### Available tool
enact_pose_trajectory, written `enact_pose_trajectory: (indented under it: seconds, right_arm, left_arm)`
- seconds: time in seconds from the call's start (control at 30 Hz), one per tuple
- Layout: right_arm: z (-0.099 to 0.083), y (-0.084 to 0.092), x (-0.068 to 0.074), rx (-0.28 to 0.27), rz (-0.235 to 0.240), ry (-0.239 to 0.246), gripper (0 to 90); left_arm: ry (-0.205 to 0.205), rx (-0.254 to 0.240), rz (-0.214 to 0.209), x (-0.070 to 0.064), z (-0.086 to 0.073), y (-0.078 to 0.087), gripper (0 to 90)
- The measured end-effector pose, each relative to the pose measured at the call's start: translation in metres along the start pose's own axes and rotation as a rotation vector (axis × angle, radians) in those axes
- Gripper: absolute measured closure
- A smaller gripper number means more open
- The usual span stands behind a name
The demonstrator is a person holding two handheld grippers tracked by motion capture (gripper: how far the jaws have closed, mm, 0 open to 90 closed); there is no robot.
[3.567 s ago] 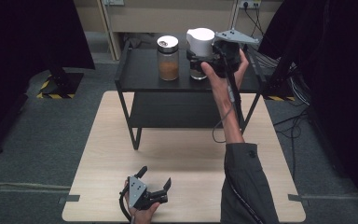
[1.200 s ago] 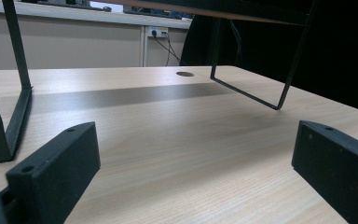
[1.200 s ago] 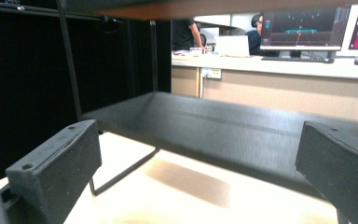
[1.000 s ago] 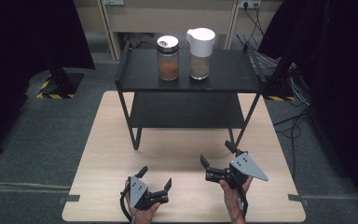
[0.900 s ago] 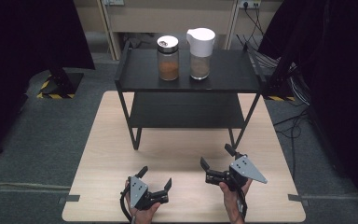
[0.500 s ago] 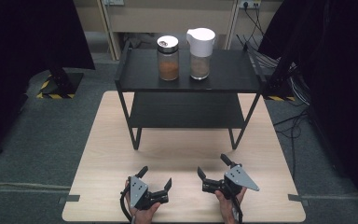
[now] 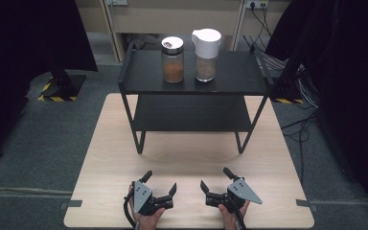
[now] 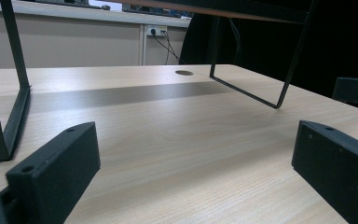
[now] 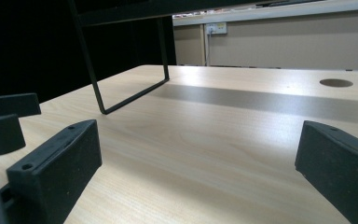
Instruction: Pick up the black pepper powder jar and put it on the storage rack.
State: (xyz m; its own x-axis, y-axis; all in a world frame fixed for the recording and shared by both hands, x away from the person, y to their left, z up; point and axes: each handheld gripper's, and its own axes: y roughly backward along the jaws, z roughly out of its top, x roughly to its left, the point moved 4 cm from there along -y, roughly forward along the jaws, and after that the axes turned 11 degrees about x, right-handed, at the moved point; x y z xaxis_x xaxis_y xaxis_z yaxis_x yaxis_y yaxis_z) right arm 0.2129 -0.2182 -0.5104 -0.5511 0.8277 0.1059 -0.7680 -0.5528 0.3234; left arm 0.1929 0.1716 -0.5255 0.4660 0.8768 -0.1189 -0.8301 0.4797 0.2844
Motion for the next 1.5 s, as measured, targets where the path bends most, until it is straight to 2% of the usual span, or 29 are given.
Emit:
enact_pose_trajectory:
  seconds: [0.4,0.6,1.5]
  right_arm:
    - [-0.0058,0.0016,0.0023,0.003,-0.014,0.000,0.5]
    - [-0.0062,0.0014,0.0049,0.009,-0.023,0.021,0.5]
    - [-0.0076,0.0020,0.0037,0.004,-0.025,0.008,0.5]
  left_arm:
    - [0.000,0.003,-0.001,0.0001,0.0003,-0.0002,0.1]
    - [0.005,0.003,-0.002,0.0004,0.0003,-0.0001,0.1]
    - [0.003,0.004,-0.003,0.0004,0.0004,-0.0002,0.2]
